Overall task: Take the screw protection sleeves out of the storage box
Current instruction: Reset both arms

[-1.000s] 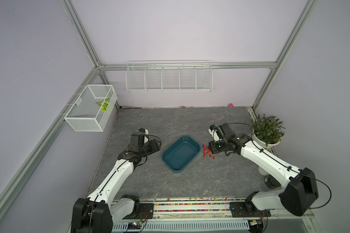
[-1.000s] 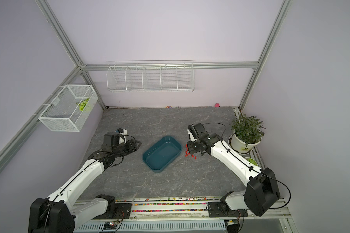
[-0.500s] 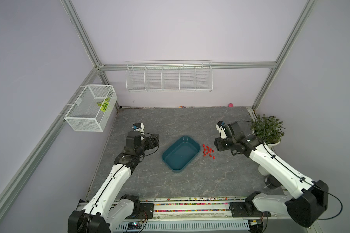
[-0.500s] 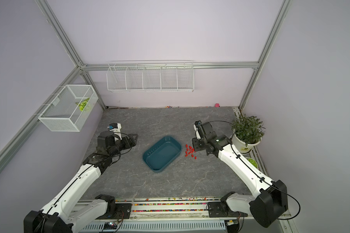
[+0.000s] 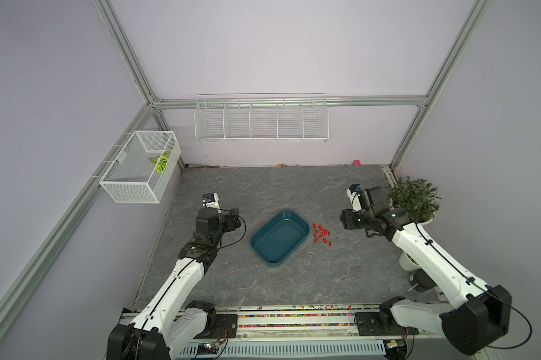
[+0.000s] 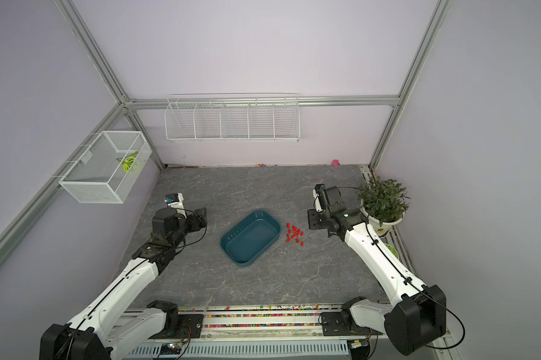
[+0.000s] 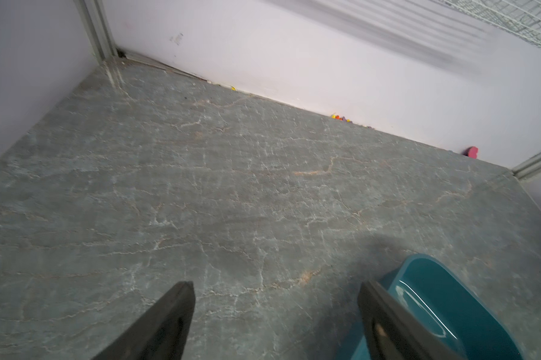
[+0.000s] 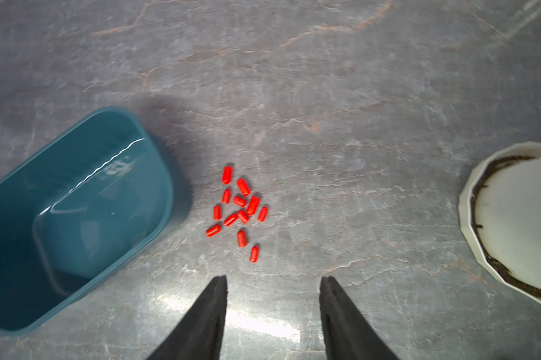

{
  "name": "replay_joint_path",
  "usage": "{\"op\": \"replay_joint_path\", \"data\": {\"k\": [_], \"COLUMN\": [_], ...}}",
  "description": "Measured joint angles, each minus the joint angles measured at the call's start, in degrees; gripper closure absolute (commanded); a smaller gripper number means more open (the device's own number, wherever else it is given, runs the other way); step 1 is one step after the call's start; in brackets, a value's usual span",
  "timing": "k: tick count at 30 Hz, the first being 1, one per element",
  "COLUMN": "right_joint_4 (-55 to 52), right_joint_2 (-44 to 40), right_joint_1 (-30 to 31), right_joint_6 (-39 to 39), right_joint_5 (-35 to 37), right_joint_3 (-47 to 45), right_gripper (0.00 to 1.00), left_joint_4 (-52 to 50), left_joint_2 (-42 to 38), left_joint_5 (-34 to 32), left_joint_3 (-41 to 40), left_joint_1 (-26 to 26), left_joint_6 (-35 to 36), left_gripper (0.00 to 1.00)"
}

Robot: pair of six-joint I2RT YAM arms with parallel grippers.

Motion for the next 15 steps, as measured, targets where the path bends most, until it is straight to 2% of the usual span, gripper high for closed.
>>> {"op": "replay_joint_path", "data": {"k": [7, 15], "right_joint_4": [2.82, 8.11], "right_joint_2": [3.23, 1.11], "right_joint_1": [-11.39, -13.6], "right_joint_6": [1.7, 0.66], "right_joint_5": [-6.82, -7.02], "right_joint_3": [-2.32, -7.37], "right_gripper": [0.53, 0.52], "left_joint_4": [6.25, 14.62], "left_joint_2": [0.04, -1.55], "left_joint_5": [-6.82, -14.12], "left_joint_3": [-2.25, -11.21], "left_joint_1": [0.0, 0.0], "left_joint_6": [3.34, 6.38], "left_gripper": [0.12, 0.11]}}
